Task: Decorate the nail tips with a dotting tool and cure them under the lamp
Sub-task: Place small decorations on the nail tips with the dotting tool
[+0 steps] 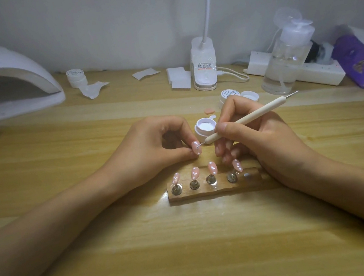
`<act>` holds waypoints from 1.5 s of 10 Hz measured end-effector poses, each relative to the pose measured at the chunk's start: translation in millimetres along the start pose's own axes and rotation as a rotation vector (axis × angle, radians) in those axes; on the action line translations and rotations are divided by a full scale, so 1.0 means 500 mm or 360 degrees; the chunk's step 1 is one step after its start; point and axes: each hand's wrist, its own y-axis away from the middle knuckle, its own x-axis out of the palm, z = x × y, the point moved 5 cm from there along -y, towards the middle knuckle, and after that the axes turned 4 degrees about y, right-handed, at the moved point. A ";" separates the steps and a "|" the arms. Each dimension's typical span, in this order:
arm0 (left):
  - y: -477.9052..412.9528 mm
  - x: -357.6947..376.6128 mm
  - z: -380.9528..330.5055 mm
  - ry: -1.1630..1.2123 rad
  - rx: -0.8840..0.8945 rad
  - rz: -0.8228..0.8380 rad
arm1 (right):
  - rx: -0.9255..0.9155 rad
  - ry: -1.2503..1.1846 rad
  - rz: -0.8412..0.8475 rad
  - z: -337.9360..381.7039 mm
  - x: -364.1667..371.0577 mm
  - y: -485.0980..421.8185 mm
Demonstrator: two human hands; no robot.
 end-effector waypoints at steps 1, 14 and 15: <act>0.000 0.000 -0.001 -0.0007 0.0003 -0.0002 | 0.0004 0.0007 -0.0006 -0.001 0.000 0.000; 0.001 0.000 -0.002 0.0004 -0.0020 0.0010 | -0.0029 0.0028 -0.0008 -0.003 -0.007 -0.003; 0.002 0.000 -0.003 0.0002 -0.0020 0.0006 | -0.0014 0.0028 -0.0005 -0.005 -0.007 -0.004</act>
